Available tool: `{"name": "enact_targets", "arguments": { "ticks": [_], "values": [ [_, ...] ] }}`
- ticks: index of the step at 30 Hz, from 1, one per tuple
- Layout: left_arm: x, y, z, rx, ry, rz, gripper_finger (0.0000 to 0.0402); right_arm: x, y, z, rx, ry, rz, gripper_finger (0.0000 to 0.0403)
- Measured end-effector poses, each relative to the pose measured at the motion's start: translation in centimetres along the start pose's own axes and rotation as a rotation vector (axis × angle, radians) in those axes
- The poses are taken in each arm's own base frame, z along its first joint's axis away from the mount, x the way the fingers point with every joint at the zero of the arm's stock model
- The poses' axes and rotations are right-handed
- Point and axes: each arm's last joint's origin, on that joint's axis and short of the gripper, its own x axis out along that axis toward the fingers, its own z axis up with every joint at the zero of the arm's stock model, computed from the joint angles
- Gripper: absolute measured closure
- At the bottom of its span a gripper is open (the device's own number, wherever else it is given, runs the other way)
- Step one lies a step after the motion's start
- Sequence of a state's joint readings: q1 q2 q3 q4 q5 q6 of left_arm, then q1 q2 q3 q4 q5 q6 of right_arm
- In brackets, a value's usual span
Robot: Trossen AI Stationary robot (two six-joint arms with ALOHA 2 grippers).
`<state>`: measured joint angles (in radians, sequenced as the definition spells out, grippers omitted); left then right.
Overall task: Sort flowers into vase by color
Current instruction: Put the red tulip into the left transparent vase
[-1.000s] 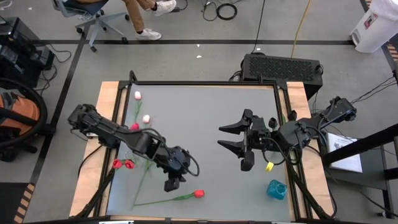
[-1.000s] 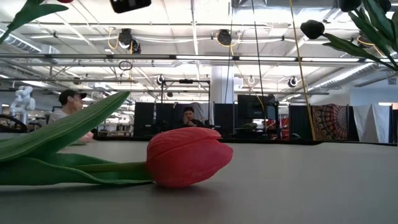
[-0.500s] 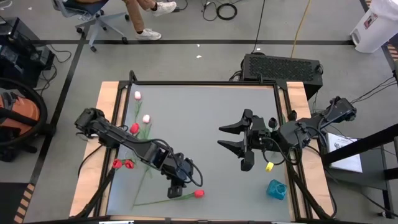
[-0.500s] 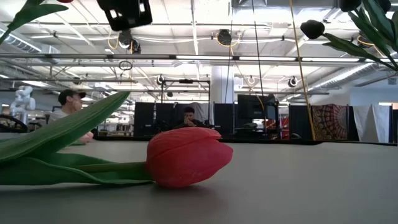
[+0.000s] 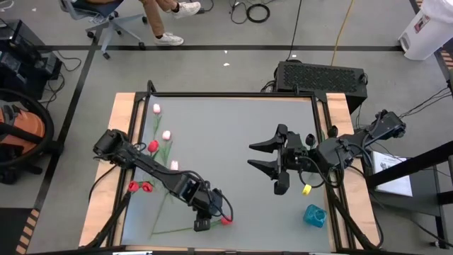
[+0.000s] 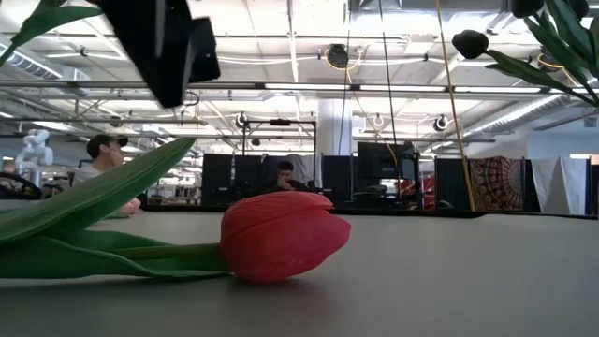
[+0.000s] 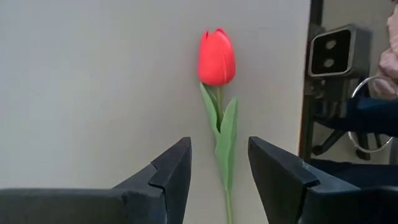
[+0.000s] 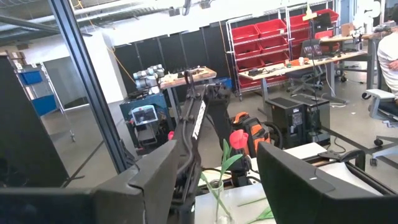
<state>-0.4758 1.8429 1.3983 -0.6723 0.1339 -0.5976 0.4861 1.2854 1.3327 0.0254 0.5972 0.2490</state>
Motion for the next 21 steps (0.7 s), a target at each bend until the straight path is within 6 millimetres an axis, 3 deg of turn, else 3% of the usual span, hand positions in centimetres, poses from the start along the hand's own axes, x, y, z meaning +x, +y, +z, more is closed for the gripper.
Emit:
{"name": "enact_targets", "arguments": {
  "ticks": [12,21],
  "values": [
    [2.4,-0.3,-1.0,-0.008,0.067,0.051,0.0236,0.0,0.0,0.0,0.0,0.0,0.0,0.0192],
    [3.1,-1.5,-1.9,0.027,0.088,0.045,0.0236,0.0,0.0,0.0,0.0,0.0,0.0,0.0192]
  ]
}}
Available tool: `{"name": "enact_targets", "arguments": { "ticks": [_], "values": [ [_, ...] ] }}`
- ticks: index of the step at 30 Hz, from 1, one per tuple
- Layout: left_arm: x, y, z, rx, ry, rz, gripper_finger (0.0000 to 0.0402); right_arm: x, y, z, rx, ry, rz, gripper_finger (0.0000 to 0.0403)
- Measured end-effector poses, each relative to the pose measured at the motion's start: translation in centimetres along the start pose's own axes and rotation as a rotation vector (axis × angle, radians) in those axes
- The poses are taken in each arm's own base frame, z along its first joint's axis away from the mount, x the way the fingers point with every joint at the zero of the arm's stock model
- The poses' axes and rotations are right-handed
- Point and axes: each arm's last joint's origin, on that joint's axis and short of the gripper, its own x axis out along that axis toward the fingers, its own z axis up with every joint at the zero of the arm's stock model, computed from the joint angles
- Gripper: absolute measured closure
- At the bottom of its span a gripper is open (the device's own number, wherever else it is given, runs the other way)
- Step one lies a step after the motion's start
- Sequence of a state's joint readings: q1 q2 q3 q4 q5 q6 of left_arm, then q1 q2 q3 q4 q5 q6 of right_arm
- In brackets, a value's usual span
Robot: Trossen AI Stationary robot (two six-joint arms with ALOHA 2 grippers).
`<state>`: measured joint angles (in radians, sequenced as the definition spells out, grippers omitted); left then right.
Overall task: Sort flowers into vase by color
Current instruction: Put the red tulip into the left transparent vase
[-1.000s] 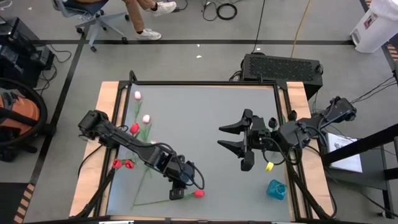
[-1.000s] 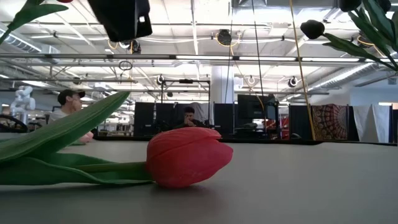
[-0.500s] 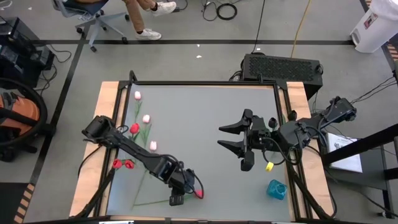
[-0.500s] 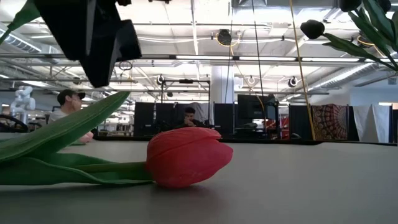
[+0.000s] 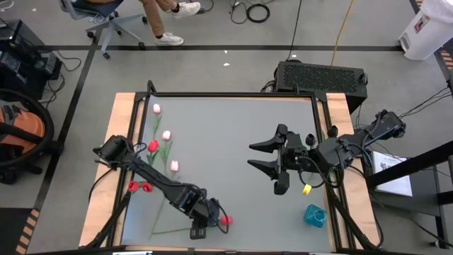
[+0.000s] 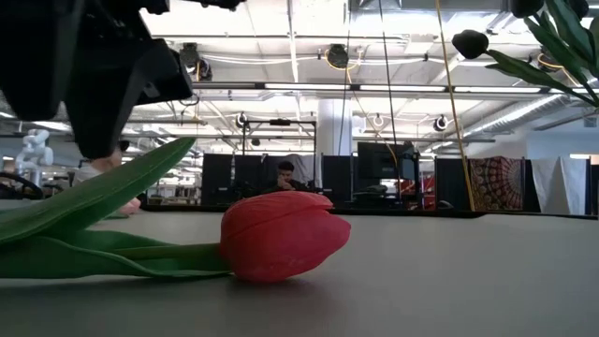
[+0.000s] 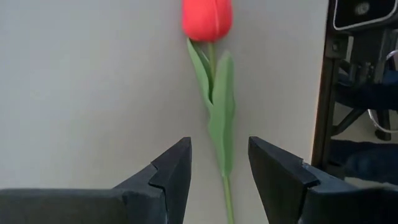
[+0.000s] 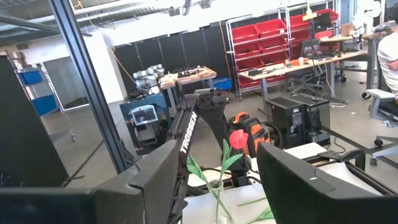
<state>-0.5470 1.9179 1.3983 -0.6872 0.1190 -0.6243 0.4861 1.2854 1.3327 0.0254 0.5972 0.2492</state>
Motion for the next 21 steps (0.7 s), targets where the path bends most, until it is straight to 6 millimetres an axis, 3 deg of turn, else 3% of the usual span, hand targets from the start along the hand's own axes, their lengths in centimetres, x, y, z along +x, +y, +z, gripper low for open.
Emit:
{"name": "enact_targets", "arguments": {
  "ticks": [21],
  "values": [
    [0.05,-0.82,0.03,0.007,-0.038,-0.035,0.0236,0.0,-0.01,0.0,0.0,0.0,0.0,0.0192]
  ]
}}
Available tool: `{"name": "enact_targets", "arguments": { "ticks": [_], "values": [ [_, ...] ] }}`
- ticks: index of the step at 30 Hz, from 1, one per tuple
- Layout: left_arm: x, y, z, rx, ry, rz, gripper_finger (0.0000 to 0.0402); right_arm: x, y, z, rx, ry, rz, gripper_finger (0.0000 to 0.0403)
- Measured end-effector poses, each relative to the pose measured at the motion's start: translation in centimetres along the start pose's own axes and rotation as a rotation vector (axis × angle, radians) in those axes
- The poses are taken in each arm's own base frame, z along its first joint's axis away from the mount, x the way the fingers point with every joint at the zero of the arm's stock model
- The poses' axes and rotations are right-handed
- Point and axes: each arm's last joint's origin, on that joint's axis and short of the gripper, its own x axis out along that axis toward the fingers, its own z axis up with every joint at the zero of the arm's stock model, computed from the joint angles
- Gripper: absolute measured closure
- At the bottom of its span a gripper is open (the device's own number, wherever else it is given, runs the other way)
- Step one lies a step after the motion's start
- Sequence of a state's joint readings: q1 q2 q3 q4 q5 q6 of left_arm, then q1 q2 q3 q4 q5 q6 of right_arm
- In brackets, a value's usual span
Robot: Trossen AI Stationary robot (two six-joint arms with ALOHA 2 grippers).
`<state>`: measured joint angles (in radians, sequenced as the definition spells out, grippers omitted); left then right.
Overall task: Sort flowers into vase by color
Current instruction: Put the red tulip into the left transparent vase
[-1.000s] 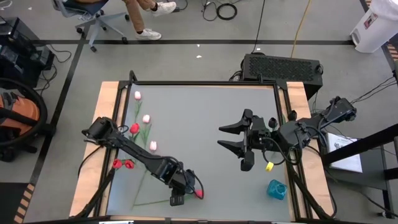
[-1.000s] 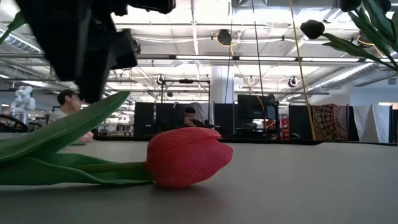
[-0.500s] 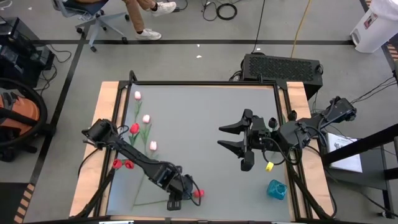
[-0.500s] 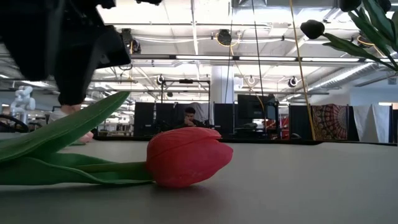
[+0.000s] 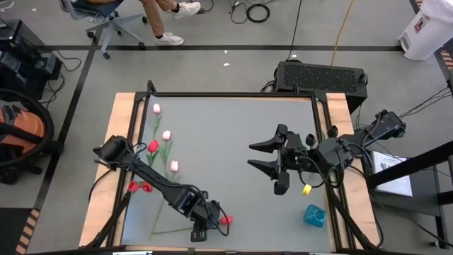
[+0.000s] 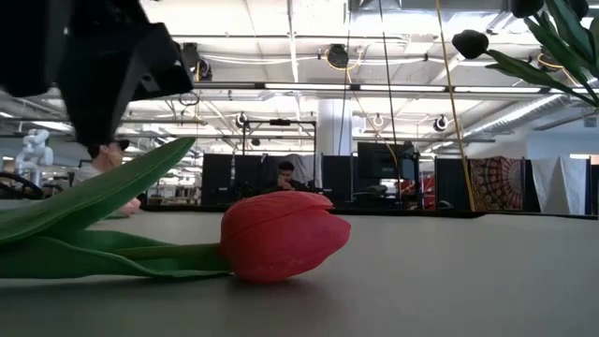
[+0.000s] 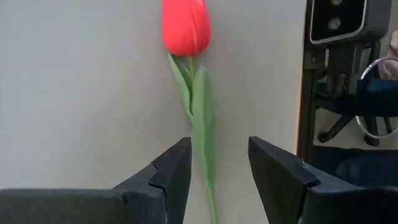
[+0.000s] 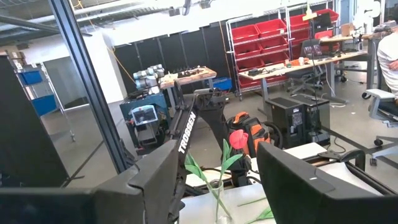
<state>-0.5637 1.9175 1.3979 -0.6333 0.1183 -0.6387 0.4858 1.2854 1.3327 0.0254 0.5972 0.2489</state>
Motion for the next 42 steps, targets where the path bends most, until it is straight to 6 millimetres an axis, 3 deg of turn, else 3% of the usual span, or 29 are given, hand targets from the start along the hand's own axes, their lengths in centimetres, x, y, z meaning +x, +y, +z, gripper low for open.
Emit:
{"name": "enact_targets", "arguments": {
  "ticks": [11,20,27,35,42],
  "values": [
    [3.4,0.4,-0.7,-0.018,0.098,0.018,0.0236,0.0,0.0,0.0,0.0,0.0,0.0,0.0192],
    [3.5,0.6,-0.6,-0.013,0.067,0.074,0.0236,0.0,0.0,0.0,0.0,0.0,0.0,0.0192],
    [5.3,0.8,-1.0,-0.015,0.123,0.076,0.0236,0.0,0.0,0.0,0.0,0.0,0.0,0.0192],
    [5.3,0.7,-1.1,-0.02,0.115,0.084,0.0236,0.0,0.0,0.0,0.0,0.0,0.0,0.0192],
    [5.3,0.8,-1.2,-0.035,0.111,0.103,0.0281,0.0,0.0,0.0,0.0,0.0,0.0,0.0192]
  ]
}}
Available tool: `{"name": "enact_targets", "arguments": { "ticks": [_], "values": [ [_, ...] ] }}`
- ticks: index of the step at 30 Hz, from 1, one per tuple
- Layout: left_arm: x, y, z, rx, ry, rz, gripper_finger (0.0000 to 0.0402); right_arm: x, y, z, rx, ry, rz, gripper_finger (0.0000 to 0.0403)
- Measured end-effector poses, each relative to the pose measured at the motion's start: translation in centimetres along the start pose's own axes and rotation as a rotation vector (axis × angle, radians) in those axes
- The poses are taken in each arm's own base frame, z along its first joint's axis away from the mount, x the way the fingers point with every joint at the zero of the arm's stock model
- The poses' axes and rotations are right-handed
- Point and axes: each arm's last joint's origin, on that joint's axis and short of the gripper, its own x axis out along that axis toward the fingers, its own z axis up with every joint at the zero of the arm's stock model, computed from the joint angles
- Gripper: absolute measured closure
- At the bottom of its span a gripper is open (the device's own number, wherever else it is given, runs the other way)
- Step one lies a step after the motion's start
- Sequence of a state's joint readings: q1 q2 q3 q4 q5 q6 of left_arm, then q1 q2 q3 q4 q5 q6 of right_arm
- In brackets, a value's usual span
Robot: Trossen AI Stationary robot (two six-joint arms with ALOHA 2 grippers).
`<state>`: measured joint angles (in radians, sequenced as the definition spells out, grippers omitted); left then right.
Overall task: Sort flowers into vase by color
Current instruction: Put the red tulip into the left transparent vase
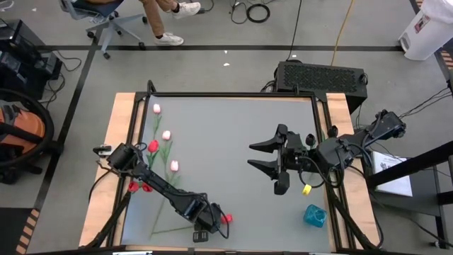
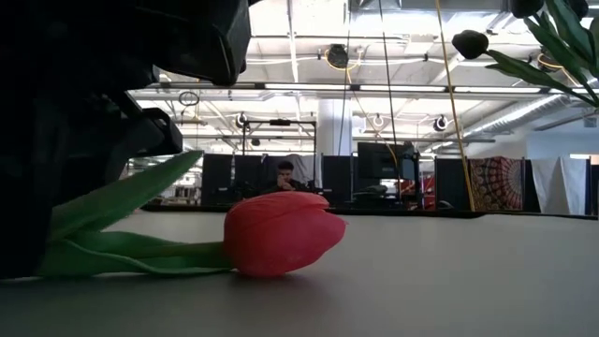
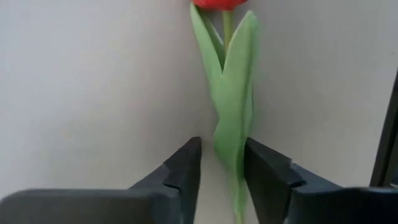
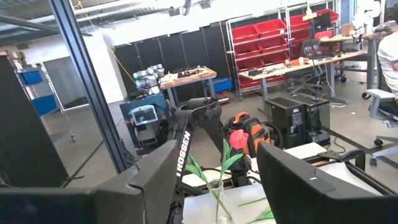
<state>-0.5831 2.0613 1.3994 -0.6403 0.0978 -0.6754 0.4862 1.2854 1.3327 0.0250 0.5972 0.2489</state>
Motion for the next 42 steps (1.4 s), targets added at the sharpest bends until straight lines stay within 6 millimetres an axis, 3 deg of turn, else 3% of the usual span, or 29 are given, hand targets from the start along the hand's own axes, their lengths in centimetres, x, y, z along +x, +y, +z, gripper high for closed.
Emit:
{"name": "enact_targets", "arguments": {
  "ticks": [11,20,31,42],
  "values": [
    [0.1,-0.1,0.0,0.0,0.018,-0.027,0.0391,0.0,0.0,0.0,0.0,0.0,0.0,0.0192],
    [-1.1,0.0,-0.4,0.009,0.034,-0.025,0.0391,0.0,0.0,0.0,0.0,0.0,0.0,0.0192],
    [-5.6,-0.4,-0.1,0.065,-0.099,-0.067,0.0391,0.0,0.0,0.0,0.001,0.0,0.0,0.0192],
    [-10.2,1.0,1.2,0.135,-0.275,-0.063,0.0391,0.0,0.0,0.0,0.001,-0.001,0.0,0.0192]
  ]
}}
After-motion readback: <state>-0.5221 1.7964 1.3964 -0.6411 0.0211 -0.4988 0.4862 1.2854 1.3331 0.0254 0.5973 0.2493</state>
